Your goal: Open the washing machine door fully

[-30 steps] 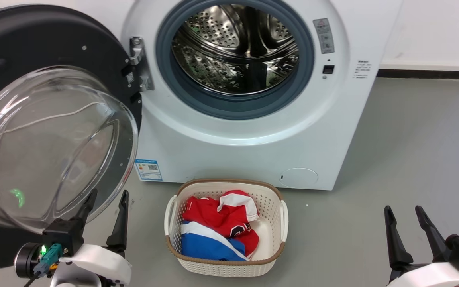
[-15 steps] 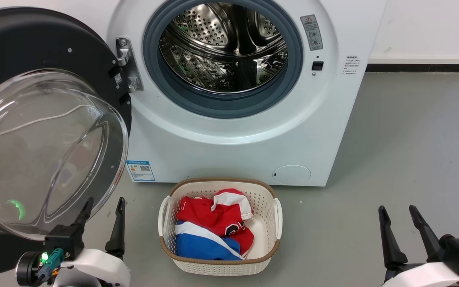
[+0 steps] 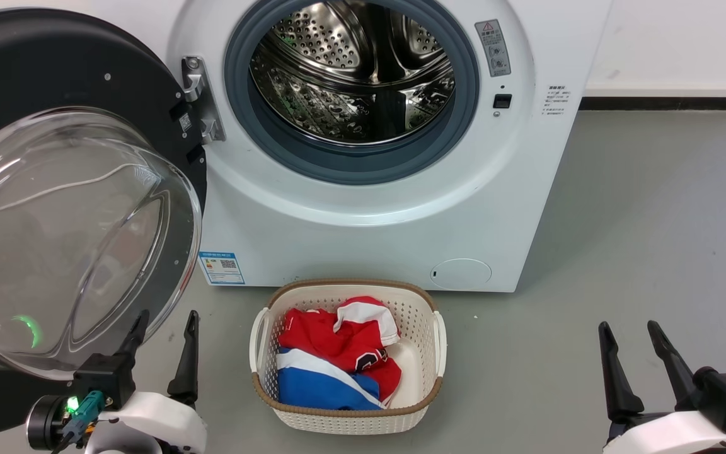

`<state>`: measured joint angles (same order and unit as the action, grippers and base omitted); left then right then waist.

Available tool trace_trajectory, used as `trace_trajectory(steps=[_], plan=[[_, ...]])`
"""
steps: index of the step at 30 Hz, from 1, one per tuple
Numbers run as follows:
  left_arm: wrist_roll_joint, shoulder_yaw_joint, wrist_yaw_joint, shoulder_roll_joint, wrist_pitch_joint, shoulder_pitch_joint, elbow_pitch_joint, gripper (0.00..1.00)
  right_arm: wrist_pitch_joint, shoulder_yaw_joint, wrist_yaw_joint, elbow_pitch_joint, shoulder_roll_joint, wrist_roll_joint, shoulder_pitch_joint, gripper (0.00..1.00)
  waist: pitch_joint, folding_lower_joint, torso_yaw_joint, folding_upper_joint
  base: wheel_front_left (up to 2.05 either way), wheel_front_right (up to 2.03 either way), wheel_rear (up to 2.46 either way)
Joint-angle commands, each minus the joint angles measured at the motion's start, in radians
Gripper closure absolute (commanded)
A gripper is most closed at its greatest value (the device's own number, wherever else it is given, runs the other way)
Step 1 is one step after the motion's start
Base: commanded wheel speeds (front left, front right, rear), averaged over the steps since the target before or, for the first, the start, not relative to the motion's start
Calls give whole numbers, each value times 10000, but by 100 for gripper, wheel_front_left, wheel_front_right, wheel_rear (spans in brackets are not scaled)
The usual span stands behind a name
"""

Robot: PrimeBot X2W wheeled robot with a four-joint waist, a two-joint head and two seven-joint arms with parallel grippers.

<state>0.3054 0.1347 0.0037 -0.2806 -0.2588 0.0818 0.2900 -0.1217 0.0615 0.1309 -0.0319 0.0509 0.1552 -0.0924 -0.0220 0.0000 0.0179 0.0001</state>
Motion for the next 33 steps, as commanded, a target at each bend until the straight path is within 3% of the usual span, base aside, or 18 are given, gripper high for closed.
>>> trace_trajectory(steps=[1, 11, 12, 15, 33], plan=[[42, -27, -21, -17, -58, 90, 36, 0, -26, -6, -3, -36, -14, -31, 109, 0, -18, 0, -3, -1, 0, 0, 0], [-18, -82, -22, 32, -81, 108, 108, 0, -88, 57, -3, -128, -14, -68, 125, 0, -22, 0, 54, -1, 0, 0, 0], [3, -72, -11, 51, -4, -7, 109, 100, -22, 36, 0, -129, 0, -50, 49, 100, -22, 0, 53, -1, 0, 0, 0], [21, -26, -12, 201, 30, -209, 367, 100, -8, 19, 0, -417, -4, -32, -119, 100, -22, 0, 53, -1, 0, 0, 0], [3064, -627, -325, 687, 909, -59, 176, 100, 544, 140, 0, -806, -4, 3389, 405, 100, 17, 0, 20, -1, 0, 0, 0]])
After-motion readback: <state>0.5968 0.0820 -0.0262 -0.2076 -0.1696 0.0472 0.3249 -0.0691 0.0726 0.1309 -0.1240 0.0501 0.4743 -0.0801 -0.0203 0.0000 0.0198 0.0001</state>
